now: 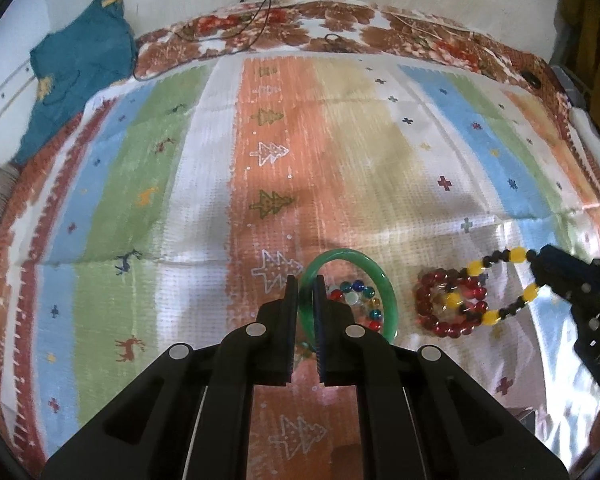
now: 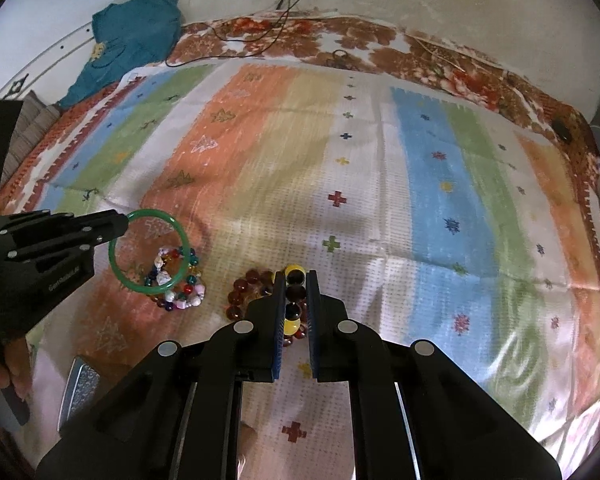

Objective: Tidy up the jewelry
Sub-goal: 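Carry the green bangle and yellow-black bracelet over the silver tin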

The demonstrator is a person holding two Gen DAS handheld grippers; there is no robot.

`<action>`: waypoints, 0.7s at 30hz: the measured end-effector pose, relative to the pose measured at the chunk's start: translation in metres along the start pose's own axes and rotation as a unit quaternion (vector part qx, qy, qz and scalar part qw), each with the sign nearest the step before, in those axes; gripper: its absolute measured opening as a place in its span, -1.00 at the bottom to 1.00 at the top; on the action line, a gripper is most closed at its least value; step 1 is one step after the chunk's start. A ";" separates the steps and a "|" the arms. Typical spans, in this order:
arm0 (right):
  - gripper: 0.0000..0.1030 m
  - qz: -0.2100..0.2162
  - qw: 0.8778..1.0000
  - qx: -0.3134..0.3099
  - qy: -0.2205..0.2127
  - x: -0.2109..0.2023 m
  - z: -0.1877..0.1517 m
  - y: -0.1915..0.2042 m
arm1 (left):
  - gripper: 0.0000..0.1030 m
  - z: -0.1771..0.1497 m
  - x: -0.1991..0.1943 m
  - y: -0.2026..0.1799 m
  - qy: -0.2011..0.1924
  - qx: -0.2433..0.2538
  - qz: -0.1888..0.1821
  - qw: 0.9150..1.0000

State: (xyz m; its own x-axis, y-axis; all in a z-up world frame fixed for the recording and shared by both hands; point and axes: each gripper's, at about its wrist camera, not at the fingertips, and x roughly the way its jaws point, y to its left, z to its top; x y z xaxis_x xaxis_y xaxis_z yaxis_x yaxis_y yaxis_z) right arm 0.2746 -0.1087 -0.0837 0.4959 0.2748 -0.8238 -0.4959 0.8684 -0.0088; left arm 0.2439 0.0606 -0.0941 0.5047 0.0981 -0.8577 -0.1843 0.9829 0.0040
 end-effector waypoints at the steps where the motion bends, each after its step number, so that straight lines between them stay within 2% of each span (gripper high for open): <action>1: -0.79 0.003 1.000 0.001 -0.002 -0.003 0.000 0.000 | -0.86 -0.001 -0.002 -0.002 -0.001 0.004 0.001 1.000; 10: -0.79 0.004 1.000 -0.004 -0.023 -0.026 -0.007 0.006 | -0.86 -0.013 -0.022 -0.009 -0.006 0.007 -0.010 1.000; 15: -0.79 0.042 0.998 0.007 -0.044 -0.047 -0.009 0.007 | -0.86 -0.016 -0.043 -0.011 -0.022 0.006 -0.015 1.000; 21: -0.79 0.043 0.997 0.000 -0.070 -0.070 -0.011 0.014 | -0.86 -0.018 -0.062 -0.012 -0.032 0.001 -0.025 0.999</action>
State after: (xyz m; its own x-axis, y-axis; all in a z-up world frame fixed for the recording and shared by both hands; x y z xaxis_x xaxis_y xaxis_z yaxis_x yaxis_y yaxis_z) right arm 0.2252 -0.1201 -0.0319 0.5455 0.4028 -0.7349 -0.5404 0.8393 0.0589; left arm 0.1999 0.0395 -0.0506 0.5665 0.0589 -0.8220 -0.1553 0.9872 -0.0363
